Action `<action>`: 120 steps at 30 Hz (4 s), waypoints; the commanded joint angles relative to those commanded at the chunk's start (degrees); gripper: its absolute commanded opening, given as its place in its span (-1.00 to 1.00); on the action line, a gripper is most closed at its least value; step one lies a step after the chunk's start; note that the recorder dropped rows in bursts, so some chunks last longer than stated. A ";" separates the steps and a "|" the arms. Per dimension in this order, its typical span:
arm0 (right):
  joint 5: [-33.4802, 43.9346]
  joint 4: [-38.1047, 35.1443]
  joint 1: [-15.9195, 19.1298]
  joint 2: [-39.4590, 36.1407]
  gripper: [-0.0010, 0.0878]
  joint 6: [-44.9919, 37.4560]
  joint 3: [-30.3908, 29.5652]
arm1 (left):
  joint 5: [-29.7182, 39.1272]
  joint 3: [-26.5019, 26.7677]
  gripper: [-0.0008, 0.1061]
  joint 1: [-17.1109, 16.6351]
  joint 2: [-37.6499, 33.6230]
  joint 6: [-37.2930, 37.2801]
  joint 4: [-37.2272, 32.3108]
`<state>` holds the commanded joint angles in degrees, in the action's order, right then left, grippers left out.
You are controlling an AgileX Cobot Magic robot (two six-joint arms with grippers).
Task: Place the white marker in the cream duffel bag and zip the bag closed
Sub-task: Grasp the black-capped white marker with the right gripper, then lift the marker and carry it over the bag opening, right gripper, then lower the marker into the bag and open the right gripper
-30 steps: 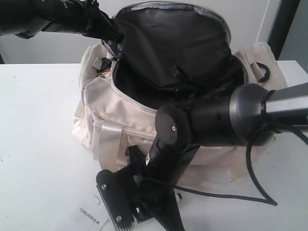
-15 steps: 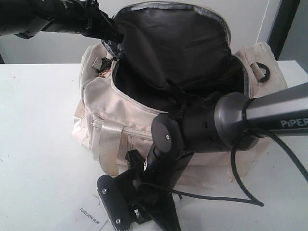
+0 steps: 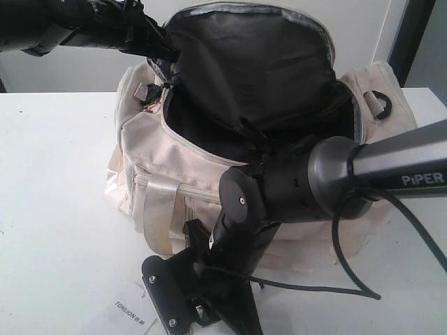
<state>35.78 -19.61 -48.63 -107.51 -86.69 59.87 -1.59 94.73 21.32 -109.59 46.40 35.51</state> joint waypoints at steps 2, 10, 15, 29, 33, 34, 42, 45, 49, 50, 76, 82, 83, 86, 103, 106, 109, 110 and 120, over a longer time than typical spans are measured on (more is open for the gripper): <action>0.14 0.00 0.00 -0.34 -0.34 0.00 0.00 | 0.00 0.00 -0.99 0.00 0.00 0.00 0.00; 1.43 0.00 0.00 -0.56 -0.43 0.00 0.00 | 0.00 0.00 -0.99 0.00 0.00 0.00 0.00; 1.43 0.00 0.00 -0.24 -0.78 0.00 0.00 | 0.00 0.00 -0.99 0.00 0.00 0.00 0.00; 2.51 -1.43 0.00 9.42 -0.92 0.00 0.05 | 0.00 0.00 -0.99 0.00 0.00 0.00 0.00; 4.12 -1.55 0.00 12.24 -0.92 0.00 0.05 | 0.00 0.00 -0.99 0.00 0.00 0.00 0.00; 4.34 -1.55 0.00 12.93 -0.92 0.16 0.05 | 0.00 0.00 -0.99 0.00 0.00 0.00 0.00; 4.89 -1.55 0.00 17.78 -0.92 6.20 0.05 | 0.00 0.00 -0.99 0.00 0.00 0.00 0.00; 4.89 -1.55 0.00 19.43 -0.92 8.81 0.05 | 0.00 0.00 -0.99 0.00 0.00 0.00 0.00; 4.62 -1.34 0.00 21.10 -0.92 12.32 0.05 | 0.00 0.00 -0.99 0.00 0.00 0.00 0.00; 4.26 -1.34 0.00 21.48 -0.92 13.68 0.05 | 0.00 0.00 -0.99 0.00 0.00 0.00 0.00; -6.73 -0.68 11.41 26.52 -0.92 57.10 4.73 | 0.00 0.00 -0.99 0.00 0.00 0.00 0.00; -7.98 -0.68 17.83 26.52 -0.92 57.09 7.66 | 0.00 0.00 -0.99 0.00 0.00 0.00 0.00; -8.20 -0.68 18.94 26.52 -0.92 57.09 7.92 | 0.00 0.00 -0.99 0.00 0.00 0.00 0.00; -9.30 -0.68 22.49 26.52 -0.92 59.15 8.07 | 0.00 0.00 -0.99 0.00 0.00 0.00 0.00; -16.24 5.93 28.66 22.65 -0.92 59.44 8.07 | 0.00 0.00 -0.99 0.00 0.00 0.00 0.00; -16.11 11.32 28.66 20.41 -0.92 59.44 8.07 | 0.00 0.00 -0.99 0.00 0.00 0.00 0.00; -16.11 12.65 28.66 18.21 -0.92 59.44 8.07 | 0.00 0.00 -0.99 0.00 0.00 0.00 0.00; -16.11 12.65 28.66 17.57 -0.92 59.44 8.07 | 0.00 0.00 -0.99 0.00 0.00 0.00 0.00; -13.90 8.92 28.66 13.23 -0.92 60.73 8.07 | 0.00 0.00 -0.99 0.00 0.00 0.00 0.00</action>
<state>21.88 -10.69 -19.98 -94.28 -25.96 67.94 -1.59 94.73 21.32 -109.59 46.40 35.51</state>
